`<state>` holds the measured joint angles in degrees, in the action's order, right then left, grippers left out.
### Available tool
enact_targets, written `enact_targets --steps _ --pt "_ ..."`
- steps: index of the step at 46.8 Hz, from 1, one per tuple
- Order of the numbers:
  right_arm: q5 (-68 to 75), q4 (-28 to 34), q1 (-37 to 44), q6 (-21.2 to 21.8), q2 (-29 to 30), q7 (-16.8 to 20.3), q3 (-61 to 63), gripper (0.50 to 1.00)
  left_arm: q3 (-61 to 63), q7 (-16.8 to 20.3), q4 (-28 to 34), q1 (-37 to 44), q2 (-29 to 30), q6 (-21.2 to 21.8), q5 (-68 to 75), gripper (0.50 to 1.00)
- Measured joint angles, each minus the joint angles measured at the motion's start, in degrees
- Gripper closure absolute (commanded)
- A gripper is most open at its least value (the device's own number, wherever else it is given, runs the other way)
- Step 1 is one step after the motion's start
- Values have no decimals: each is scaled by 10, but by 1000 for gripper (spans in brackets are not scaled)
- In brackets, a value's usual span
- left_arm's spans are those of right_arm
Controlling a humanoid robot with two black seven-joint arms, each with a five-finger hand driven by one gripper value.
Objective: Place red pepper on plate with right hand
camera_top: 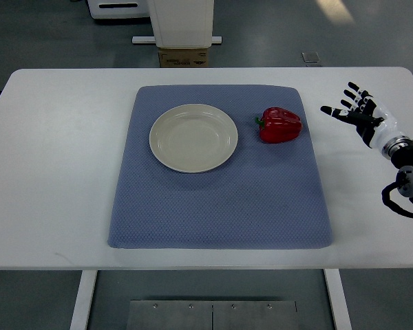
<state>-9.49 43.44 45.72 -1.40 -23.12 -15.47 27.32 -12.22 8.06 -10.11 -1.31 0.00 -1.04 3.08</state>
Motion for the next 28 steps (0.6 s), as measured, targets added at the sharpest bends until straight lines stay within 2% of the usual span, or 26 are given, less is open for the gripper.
enact_targets --steps 28 --pt "0 0 6 2 9 0 2 500 0 0 0 3 0 0 -2 500"
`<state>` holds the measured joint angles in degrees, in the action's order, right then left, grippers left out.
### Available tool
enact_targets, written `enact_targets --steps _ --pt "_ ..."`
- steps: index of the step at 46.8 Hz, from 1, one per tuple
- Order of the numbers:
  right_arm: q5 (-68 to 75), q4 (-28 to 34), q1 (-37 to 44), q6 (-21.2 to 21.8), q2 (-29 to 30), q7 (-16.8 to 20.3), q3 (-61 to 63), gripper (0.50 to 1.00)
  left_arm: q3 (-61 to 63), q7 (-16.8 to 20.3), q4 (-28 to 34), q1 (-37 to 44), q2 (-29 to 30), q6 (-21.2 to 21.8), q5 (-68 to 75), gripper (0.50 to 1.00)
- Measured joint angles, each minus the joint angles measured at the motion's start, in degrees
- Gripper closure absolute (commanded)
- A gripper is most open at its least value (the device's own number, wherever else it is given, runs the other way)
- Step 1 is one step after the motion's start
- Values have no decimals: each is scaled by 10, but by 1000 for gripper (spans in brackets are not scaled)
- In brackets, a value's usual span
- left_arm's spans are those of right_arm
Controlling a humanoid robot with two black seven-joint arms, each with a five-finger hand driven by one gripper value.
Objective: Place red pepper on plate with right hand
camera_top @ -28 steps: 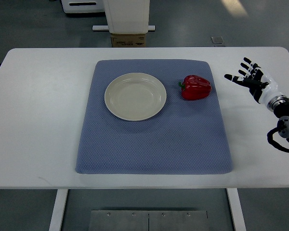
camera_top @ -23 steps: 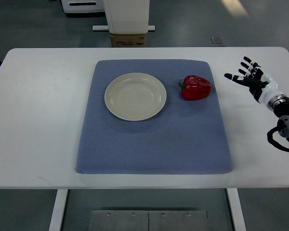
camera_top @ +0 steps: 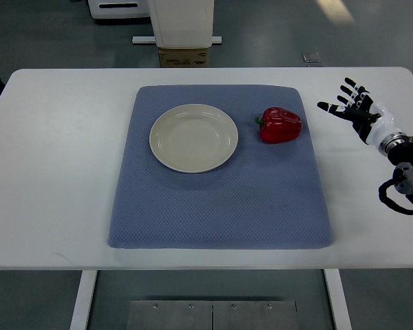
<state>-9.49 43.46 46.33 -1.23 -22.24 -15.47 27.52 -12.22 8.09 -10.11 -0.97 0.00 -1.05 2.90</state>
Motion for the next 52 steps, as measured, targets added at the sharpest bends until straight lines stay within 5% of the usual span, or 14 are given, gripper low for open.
enact_targets --steps 52 --pt "1 -4 29 0 34 -17 3 500 0 0 0 0 0 0 0 500"
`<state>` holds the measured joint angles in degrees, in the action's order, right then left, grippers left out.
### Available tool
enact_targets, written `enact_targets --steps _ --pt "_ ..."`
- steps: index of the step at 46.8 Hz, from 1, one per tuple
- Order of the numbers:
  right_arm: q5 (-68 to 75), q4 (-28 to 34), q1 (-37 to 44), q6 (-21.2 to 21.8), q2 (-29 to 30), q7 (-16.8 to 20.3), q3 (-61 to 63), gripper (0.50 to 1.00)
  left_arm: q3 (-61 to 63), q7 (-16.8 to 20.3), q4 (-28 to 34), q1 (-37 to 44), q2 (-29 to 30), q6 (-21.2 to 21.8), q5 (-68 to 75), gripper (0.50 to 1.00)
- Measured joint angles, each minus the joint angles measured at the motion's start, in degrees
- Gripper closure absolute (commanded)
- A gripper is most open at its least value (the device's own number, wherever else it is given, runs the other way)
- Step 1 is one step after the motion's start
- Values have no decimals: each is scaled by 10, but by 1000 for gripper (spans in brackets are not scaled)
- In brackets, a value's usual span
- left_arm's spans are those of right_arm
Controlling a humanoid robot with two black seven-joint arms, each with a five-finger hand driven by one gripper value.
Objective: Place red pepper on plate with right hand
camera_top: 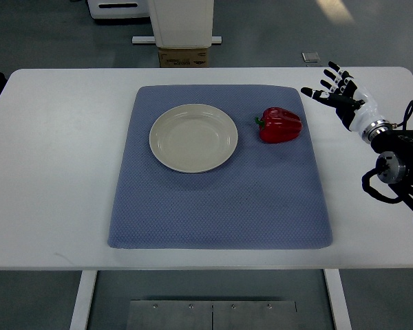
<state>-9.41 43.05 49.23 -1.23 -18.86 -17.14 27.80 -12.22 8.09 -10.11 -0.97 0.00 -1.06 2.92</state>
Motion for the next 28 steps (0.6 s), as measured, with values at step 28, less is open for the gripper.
enact_targets --steps 28 --pt "0 0 2 -2 -4 -20 -1 500 0 0 0 0 0 0 0 500"
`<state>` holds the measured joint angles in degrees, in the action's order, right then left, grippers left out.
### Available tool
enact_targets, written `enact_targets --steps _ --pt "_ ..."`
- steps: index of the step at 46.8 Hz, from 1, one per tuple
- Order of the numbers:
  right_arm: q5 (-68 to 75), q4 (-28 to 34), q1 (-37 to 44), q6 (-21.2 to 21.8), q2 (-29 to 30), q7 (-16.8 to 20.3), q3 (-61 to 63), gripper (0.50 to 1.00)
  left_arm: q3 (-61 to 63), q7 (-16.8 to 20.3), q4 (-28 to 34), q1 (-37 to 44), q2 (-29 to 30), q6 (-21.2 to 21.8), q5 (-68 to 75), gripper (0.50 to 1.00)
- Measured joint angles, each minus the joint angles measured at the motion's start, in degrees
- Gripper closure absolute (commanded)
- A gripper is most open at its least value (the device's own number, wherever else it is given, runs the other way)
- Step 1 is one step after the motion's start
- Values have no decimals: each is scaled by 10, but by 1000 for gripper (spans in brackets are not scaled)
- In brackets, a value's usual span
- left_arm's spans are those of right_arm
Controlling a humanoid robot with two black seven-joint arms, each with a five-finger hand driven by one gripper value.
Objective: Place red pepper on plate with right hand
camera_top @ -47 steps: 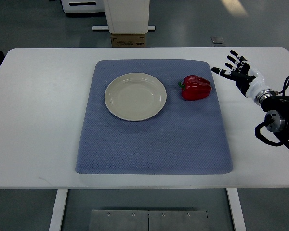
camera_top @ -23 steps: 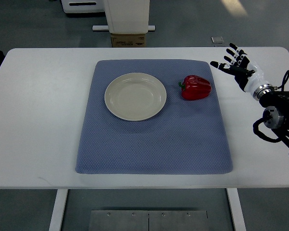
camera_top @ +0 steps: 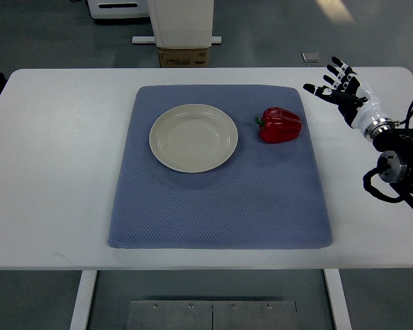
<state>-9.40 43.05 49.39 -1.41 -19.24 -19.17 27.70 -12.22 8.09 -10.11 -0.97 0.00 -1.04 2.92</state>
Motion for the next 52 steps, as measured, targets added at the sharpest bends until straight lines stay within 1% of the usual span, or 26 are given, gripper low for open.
enact_targets --steps 12,23,29,43,49,52 --pt "-1 1 -3 2 -8 0 -3 500 0 0 0 0 0 0 0 500" --pt "-13 4 -2 12 -16 -2 -3 500 0 0 0 0 0 0 0 500" --pt "-74 7 0 28 -18 -3 -3 500 0 0 0 0 0 0 0 500" --pt "-212 16 21 30 -18 -2 -21 500 0 0 0 0 0 0 0 500" --pt "-248 16 53 27 -17 -34 -91 500 0 0 0 0 0 0 0 500" --pt "-253 16 68 24 -17 -43 -129 500 0 0 0 0 0 0 0 500"
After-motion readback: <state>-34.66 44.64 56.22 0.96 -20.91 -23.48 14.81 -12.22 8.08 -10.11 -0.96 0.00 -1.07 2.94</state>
